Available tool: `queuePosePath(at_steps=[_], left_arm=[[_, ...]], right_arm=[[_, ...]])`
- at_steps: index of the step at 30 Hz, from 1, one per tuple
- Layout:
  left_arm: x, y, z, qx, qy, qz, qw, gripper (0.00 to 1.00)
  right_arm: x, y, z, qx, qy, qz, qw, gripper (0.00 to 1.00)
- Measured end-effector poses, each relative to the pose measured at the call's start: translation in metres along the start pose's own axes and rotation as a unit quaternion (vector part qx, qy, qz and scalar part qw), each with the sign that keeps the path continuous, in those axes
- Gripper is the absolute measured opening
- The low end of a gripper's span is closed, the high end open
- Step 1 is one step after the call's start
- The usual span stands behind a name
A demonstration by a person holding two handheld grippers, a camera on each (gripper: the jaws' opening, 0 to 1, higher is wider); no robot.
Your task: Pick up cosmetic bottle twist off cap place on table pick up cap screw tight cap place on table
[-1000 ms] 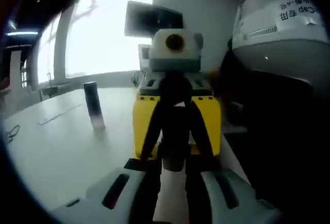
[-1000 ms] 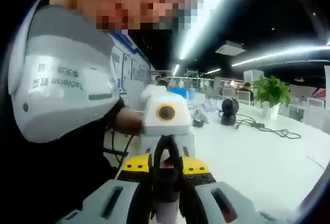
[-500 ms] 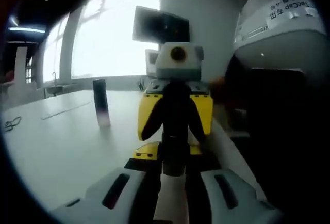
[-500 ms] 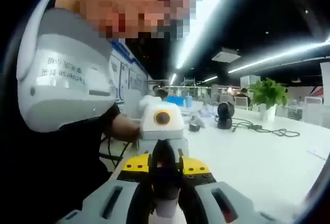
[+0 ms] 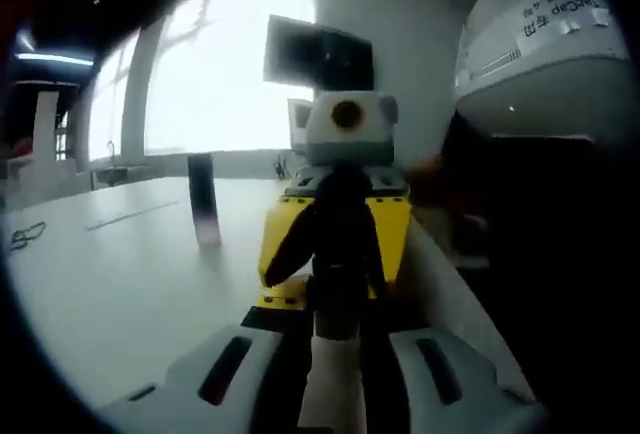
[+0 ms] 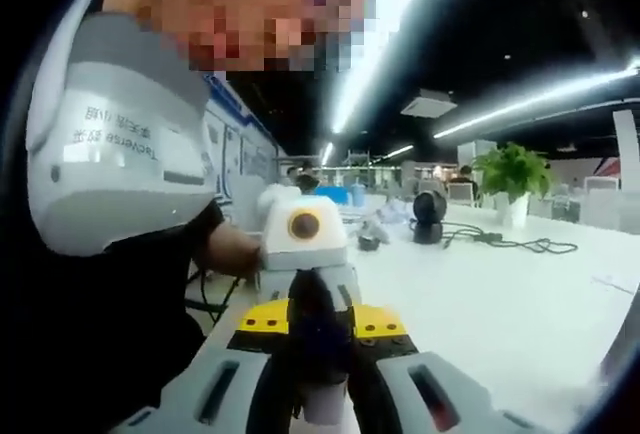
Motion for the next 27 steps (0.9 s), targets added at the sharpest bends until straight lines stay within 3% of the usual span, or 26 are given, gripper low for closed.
queuePosePath(at_steps=[1,5,8,11,13,14,15,17,22,23,25,26,27], left_arm=[[0.003,0.000,-0.003,0.008,-0.014,0.016,0.9997,0.05],[-0.005,-0.001,-0.007,0.030,-0.001,0.020,0.9994,0.04],[-0.003,0.002,-0.001,0.013,-0.012,0.047,0.9987,0.03],[-0.006,0.003,0.005,0.008,-0.003,0.053,0.9985,0.02],[-0.004,0.004,0.009,0.010,-0.014,0.075,0.9970,0.02],[-0.011,0.003,0.011,0.015,-0.003,0.066,0.9977,0.02],[-0.009,0.004,0.013,0.013,-0.007,0.075,0.9971,0.01],[-0.011,0.003,0.014,0.018,-0.003,0.076,0.9969,0.01],[-0.013,-0.001,0.017,0.035,-0.013,0.103,0.9940,0.01],[-0.013,-0.001,0.018,0.034,-0.013,0.108,0.9935,0.00],[-0.014,-0.003,0.018,0.041,-0.012,0.111,0.9929,0.00],[-0.011,-0.001,0.019,0.039,-0.016,0.131,0.9905,0.00],[-0.013,-0.003,0.018,0.042,-0.008,0.122,0.9916,0.00]], right_arm=[[-0.001,-0.001,-0.003,0.010,0.023,-0.023,0.9994,0.12],[0.005,-0.003,-0.009,0.012,0.007,-0.031,0.9994,0.12],[0.003,0.000,-0.002,-0.001,0.009,-0.044,0.9990,0.12],[0.003,0.003,0.003,-0.005,0.001,-0.043,0.9991,0.12],[0.003,0.003,0.005,-0.007,0.010,-0.053,0.9985,0.12],[0.004,0.004,0.003,-0.001,0.000,-0.046,0.9989,0.11],[0.002,0.005,0.005,-0.014,-0.003,-0.059,0.9981,0.11],[0.002,0.005,0.004,-0.009,-0.012,-0.054,0.9984,0.11],[0.000,0.004,0.004,-0.005,0.000,-0.084,0.9964,0.11],[-0.003,0.006,0.005,-0.019,-0.011,-0.099,0.9949,0.11],[-0.002,0.006,0.002,-0.007,-0.013,-0.097,0.9952,0.11],[-0.004,0.008,0.004,-0.020,-0.011,-0.116,0.9930,0.11],[-0.004,0.007,0.003,-0.011,-0.017,-0.110,0.9938,0.10]])
Point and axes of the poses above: the point that each gripper's makers call its tool centre point, and the gripper's own axes: y roughly backward along the fingers, x roughly to its left, z roughly out of its top, the point moved 3 cm from there along y, roughly backward along the fingers, and after that the axes turned 9 degrees about x, right-handed, at the moved point
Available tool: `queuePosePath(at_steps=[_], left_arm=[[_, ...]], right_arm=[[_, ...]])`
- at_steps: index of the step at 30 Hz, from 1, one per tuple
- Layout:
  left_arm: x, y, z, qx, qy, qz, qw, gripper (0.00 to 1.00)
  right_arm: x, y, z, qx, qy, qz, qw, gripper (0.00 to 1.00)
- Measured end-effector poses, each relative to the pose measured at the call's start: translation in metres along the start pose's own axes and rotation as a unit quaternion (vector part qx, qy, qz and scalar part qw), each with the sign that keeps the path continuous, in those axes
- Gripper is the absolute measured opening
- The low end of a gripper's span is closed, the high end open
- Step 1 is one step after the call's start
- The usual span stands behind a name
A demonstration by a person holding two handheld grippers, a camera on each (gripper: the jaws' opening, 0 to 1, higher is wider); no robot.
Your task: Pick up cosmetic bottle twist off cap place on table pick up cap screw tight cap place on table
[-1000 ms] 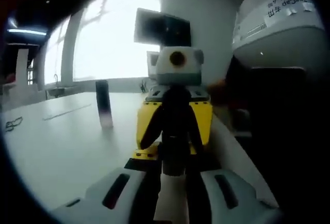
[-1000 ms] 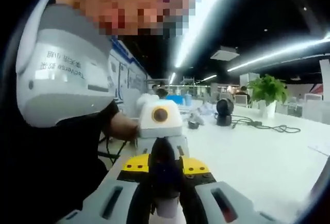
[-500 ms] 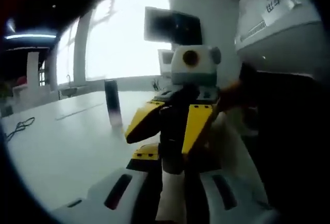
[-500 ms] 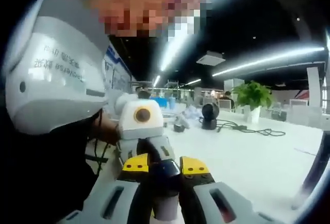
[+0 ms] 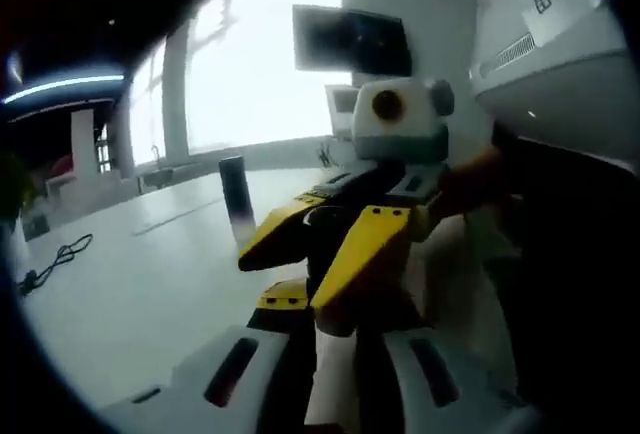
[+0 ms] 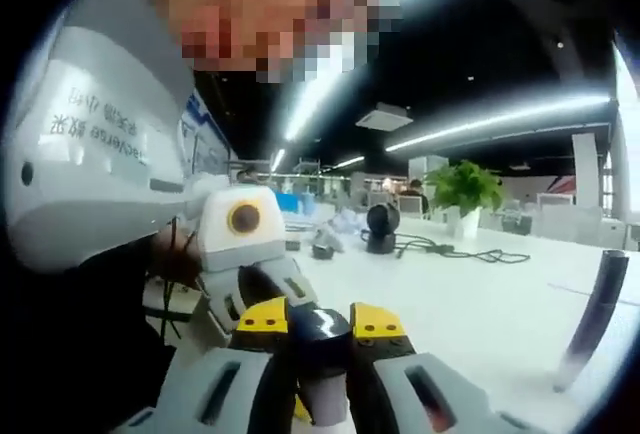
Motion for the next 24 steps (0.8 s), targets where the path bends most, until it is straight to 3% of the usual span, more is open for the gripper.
queuePosePath(at_steps=[1,2,3,4,10,12,16,20,24], left_arm=[[0.005,0.000,0.003,-0.009,0.003,0.022,0.9997,0.00],[0.001,0.000,0.003,-0.006,0.002,0.015,0.9999,0.00],[0.002,-0.002,0.005,-0.010,0.007,0.022,0.9997,0.00],[0.003,-0.002,0.007,-0.013,0.010,0.025,0.9996,0.00],[0.000,-0.009,0.010,-0.014,0.007,0.039,0.9991,0.00],[0.000,-0.010,0.010,-0.011,0.000,0.039,0.9992,0.00],[-0.005,-0.015,0.013,-0.030,0.019,0.007,0.9993,0.03],[-0.005,-0.027,0.009,-0.034,0.035,-0.014,0.9987,0.06],[-0.004,-0.035,0.012,-0.033,0.029,-0.011,0.9990,0.06]], right_arm=[[-0.007,0.001,0.003,-0.014,-0.014,-0.026,0.9995,0.10],[-0.005,0.001,0.002,-0.012,-0.016,-0.016,0.9997,0.10],[-0.009,0.002,0.005,-0.026,-0.033,-0.035,0.9985,0.10],[-0.005,0.002,0.004,-0.021,-0.019,-0.028,0.9992,0.10],[-0.005,-0.001,0.005,-0.020,-0.008,-0.066,0.9976,0.11],[-0.003,-0.002,0.004,-0.020,0.014,-0.061,0.9978,0.11],[-0.004,0.001,0.005,-0.037,-0.015,-0.039,0.9985,0.13],[-0.003,-0.002,0.000,-0.014,0.003,-0.011,0.9998,0.14],[-0.004,-0.004,-0.002,-0.008,0.005,-0.007,0.9999,0.14]])
Point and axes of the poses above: the point that each gripper's makers call its tool centre point, and the gripper's own axes: y roughly backward along the fingers, x roughly to its left, z roughly out of its top, the point moved 3 cm from there along y, roughly backward along the fingers, and after that the axes turned 9 degrees about x, right-handed, at the moved point
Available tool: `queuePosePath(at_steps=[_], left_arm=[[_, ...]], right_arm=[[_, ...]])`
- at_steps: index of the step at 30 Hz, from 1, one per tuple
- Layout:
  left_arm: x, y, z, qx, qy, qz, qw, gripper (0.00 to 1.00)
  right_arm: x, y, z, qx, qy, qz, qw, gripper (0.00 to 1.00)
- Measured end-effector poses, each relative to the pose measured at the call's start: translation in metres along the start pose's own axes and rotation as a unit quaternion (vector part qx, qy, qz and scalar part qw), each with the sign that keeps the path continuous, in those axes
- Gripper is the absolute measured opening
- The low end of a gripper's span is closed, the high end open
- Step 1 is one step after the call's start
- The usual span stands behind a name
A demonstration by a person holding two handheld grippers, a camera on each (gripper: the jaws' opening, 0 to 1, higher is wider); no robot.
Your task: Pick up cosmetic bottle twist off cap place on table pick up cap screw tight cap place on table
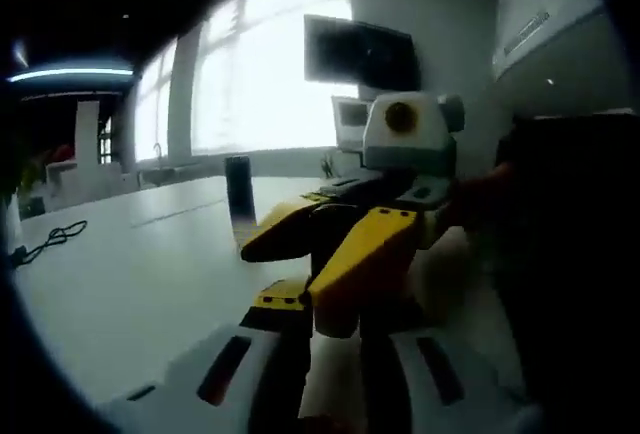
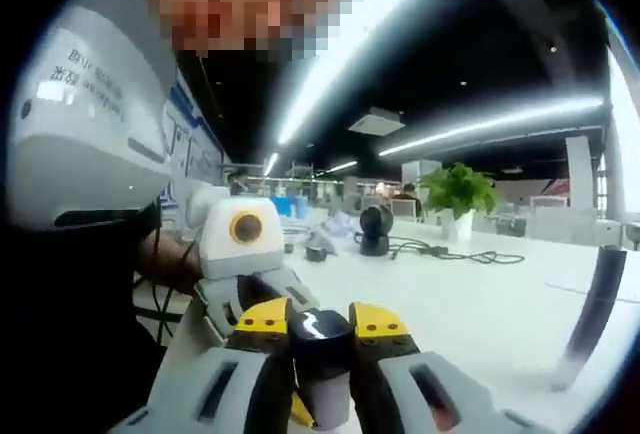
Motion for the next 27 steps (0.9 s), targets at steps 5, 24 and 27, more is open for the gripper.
queuePosePath(at_steps=[5,24,27], left_arm=[[-0.002,-0.004,0.001,-0.002,0.002,-0.001,1.0000,0.07],[0.053,0.038,-0.021,-0.019,0.009,0.082,0.9964,0.08],[0.059,0.037,-0.020,-0.027,0.034,0.094,0.9946,0.08]], right_arm=[[-0.002,-0.002,-0.001,0.003,-0.005,0.007,1.0000,0.16],[-0.032,0.017,0.009,-0.066,-0.059,-0.083,0.9927,0.29],[-0.037,0.020,0.006,-0.059,-0.058,-0.093,0.9922,0.29]])
Point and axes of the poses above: the point that each gripper's makers call its tool centre point, and the gripper's own axes: y roughly backward along the fingers, x roughly to its left, z roughly out of its top, the point moved 3 cm from there along y, roughly backward along the fingers, and after that the axes turned 9 degrees about x, right-handed, at the moved point
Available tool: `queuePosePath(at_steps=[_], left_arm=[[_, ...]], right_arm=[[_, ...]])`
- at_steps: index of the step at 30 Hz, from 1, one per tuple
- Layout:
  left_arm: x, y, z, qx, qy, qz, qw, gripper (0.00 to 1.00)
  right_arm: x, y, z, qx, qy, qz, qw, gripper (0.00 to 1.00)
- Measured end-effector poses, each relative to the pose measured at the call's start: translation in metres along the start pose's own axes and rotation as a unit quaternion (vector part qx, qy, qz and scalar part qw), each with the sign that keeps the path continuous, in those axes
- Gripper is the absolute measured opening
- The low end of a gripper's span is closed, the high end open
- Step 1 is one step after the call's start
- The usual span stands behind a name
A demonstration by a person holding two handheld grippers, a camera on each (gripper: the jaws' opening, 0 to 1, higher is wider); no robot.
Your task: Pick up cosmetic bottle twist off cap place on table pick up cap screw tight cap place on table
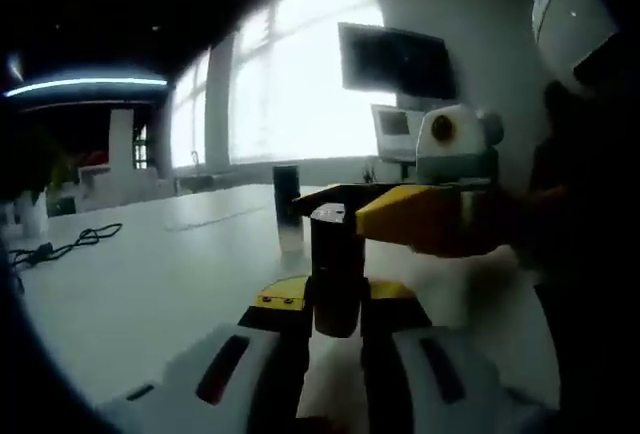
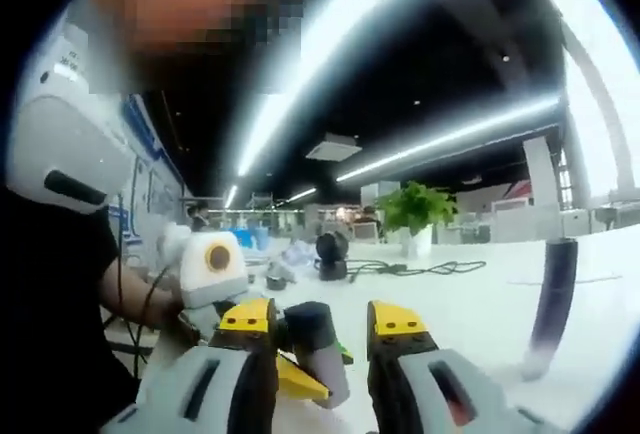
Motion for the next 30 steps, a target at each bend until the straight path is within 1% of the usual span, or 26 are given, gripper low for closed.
queuePosePath(at_steps=[1,2,3,5,8,9,12,13,14,17,19,21,22,23,25,29,30], left_arm=[[0.003,-0.001,0.000,0.000,-0.002,0.003,1.0000,0.08],[0.009,-0.002,0.001,0.000,-0.007,0.015,0.9999,0.08],[0.012,-0.003,0.000,0.000,-0.010,0.024,0.9997,0.08],[0.016,-0.005,0.001,-0.001,-0.011,0.029,0.9995,0.08],[0.021,-0.005,0.003,-0.003,-0.008,0.039,0.9992,0.08],[0.025,-0.005,0.004,-0.005,-0.009,0.050,0.9987,0.08],[0.032,-0.007,0.006,-0.004,0.000,0.064,0.9979,0.08],[0.036,-0.008,0.008,-0.005,0.000,0.070,0.9975,0.08],[0.040,-0.007,0.009,-0.007,0.000,0.084,0.9964,0.08],[0.050,-0.009,0.008,-0.006,0.006,0.105,0.9945,0.08],[0.054,-0.009,0.009,-0.008,0.016,0.113,0.9934,0.08],[0.058,-0.010,0.009,-0.010,0.014,0.120,0.9926,0.08],[0.060,-0.011,0.008,-0.008,0.009,0.125,0.9921,0.08],[0.062,-0.013,0.006,0.001,0.004,0.127,0.9919,0.08],[0.064,-0.016,0.006,-0.001,0.008,0.132,0.9912,0.08],[0.069,-0.021,0.005,0.003,0.016,0.137,0.9905,0.08],[0.071,-0.022,0.005,0.006,0.016,0.143,0.9896,0.08]], right_arm=[[-0.003,0.001,-0.001,0.003,0.004,-0.007,1.0000,0.29],[-0.006,0.003,-0.001,0.004,0.003,-0.009,0.9999,0.29],[-0.009,0.005,-0.001,0.004,-0.001,-0.012,0.9999,0.30],[-0.012,0.009,0.000,0.000,-0.015,-0.017,0.9997,0.30],[-0.018,0.014,0.001,-0.006,-0.021,-0.035,0.9991,0.29],[-0.020,0.015,0.000,-0.006,-0.023,-0.039,0.9989,0.29],[-0.027,0.020,0.000,-0.013,-0.042,-0.054,0.9976,0.29],[-0.028,0.020,-0.001,-0.013,-0.042,-0.056,0.9975,0.29],[-0.028,0.022,0.000,-0.015,-0.043,-0.061,0.9971,0.29],[-0.027,0.026,0.003,-0.017,-0.042,-0.068,0.9966,0.29],[-0.027,0.029,0.004,-0.017,-0.036,-0.073,0.9965,0.29],[-0.029,0.031,0.002,-0.011,-0.032,-0.081,0.9962,0.29],[-0.029,0.031,0.000,-0.008,-0.032,-0.082,0.9961,0.29],[-0.030,0.031,-0.004,0.001,-0.033,-0.086,0.9957,0.29],[-0.029,0.032,-0.005,0.001,-0.035,-0.089,0.9954,0.29],[-0.031,0.035,-0.010,0.003,-0.044,-0.098,0.9942,0.29],[-0.032,0.036,-0.011,0.003,-0.044,-0.101,0.9939,0.29]])
Point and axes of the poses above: the point that each gripper's makers call its tool centre point, and the gripper's own axes: y roughly backward along the fingers, x roughly to its left, z roughly out of its top, the point moved 3 cm from there along y, roughly backward along the fingers, and after that the axes turned 9 degrees about x, right-handed, at the moved point
